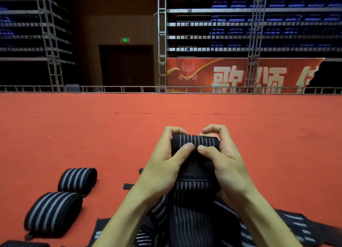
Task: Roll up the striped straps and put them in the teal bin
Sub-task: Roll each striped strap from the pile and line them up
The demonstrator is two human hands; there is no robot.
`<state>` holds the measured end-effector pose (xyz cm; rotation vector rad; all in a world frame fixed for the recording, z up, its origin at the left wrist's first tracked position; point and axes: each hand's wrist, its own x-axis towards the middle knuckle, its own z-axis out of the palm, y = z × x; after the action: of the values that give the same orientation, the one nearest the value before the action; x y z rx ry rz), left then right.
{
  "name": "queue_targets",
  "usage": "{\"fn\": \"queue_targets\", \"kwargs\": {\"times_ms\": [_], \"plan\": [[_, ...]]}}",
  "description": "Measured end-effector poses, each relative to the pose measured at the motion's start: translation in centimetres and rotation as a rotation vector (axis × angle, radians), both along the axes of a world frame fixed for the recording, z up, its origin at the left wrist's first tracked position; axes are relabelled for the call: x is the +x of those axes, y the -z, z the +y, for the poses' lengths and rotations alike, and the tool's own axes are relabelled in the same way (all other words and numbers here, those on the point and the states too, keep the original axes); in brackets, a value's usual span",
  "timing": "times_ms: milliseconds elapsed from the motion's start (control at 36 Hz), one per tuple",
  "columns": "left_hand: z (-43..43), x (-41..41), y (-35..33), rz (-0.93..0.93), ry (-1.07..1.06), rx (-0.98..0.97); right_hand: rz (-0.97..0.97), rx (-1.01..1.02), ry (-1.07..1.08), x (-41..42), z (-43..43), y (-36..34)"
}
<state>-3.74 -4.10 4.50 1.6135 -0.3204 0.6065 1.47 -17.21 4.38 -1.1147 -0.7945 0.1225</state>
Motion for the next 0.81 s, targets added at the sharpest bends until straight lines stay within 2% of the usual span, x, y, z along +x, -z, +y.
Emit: {"fn": "queue_targets", "kwargs": {"times_ms": [167, 389, 528, 806], "plan": [[0.02, -0.16, -0.38, -0.114, -0.028, -0.037, 0.078, -0.023, -0.085, -0.25, -0.13, -0.32], [0.24, 0.11, -0.35, -0.244, -0.088, -0.063, -0.029, -0.059, -0.036, -0.41, -0.44, -0.64], [0.23, 0.28, -0.14, -0.266, -0.097, -0.045, -0.131, -0.065, 0.069, -0.28, -0.20, -0.38], [0.08, 0.56, 0.18, -0.270, -0.108, -0.006, -0.150, -0.026, 0.079, -0.31, 0.19, -0.01]]}}
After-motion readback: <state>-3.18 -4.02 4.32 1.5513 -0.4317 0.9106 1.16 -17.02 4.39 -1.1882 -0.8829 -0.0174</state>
